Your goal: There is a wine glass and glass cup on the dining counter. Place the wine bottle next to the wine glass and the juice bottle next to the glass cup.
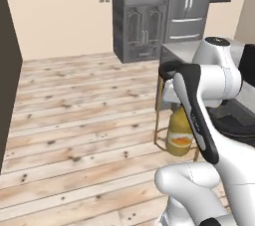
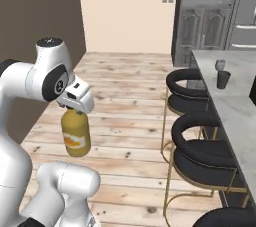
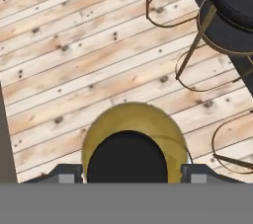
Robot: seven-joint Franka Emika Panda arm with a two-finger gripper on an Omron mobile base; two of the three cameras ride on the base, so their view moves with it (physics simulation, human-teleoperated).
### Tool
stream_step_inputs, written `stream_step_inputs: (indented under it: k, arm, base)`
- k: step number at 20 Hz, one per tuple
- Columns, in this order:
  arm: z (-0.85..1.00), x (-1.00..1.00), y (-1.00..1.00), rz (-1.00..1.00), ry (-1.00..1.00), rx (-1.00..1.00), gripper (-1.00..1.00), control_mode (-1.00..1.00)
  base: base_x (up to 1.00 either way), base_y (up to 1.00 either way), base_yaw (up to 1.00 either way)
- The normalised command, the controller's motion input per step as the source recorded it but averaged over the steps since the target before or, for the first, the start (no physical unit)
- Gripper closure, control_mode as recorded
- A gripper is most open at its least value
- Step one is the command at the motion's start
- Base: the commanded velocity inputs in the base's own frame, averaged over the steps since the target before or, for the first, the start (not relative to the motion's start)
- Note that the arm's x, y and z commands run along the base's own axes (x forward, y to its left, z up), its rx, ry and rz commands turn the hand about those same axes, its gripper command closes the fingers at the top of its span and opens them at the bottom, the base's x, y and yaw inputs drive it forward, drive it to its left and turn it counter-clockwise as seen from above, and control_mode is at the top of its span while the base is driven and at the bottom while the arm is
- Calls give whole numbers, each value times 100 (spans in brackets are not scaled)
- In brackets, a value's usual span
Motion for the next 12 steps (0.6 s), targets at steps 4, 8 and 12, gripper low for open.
stream_step_inputs:
  k: [4,8,12]
  arm:
    - [0,0,0,0,0,0,100,100]
    - [0,0,0,0,0,0,100,100]
    - [0,0,0,0,0,0,100,100]
  base:
    - [84,35,-24]
    - [84,35,-24]
    - [83,35,-25]
